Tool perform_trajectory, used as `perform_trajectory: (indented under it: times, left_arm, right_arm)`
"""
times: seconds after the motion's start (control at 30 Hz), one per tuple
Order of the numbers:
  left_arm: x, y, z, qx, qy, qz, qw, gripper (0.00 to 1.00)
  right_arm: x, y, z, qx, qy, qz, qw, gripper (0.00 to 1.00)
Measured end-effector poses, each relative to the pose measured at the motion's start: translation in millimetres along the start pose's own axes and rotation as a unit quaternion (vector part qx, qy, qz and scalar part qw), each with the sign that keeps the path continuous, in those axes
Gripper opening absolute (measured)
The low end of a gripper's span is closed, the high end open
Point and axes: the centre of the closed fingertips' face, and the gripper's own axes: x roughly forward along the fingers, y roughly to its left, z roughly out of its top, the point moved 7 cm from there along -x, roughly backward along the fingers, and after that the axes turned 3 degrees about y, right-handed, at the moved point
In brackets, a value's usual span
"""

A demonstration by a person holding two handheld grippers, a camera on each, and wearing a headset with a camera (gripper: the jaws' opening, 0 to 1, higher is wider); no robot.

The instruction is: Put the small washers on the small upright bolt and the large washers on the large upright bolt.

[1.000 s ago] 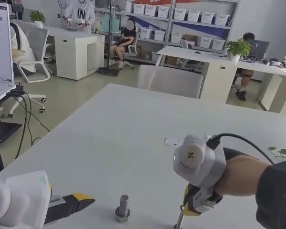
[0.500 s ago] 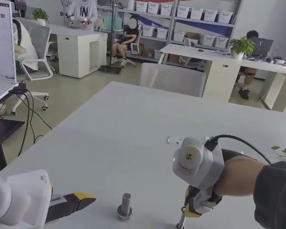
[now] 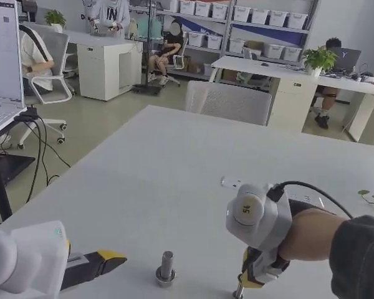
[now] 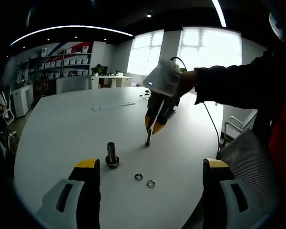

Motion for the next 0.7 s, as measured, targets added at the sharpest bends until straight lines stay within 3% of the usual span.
perform_trajectory:
  times: [0.7]
  left_arm:
    - [0.3, 0.8, -1.5, -0.001, 0.003, 0.003, 1.0, 0.89]
  right_arm:
    - [28.7, 2.6, -2.5, 0.01, 0.003, 0.016, 0.9998, 0.14]
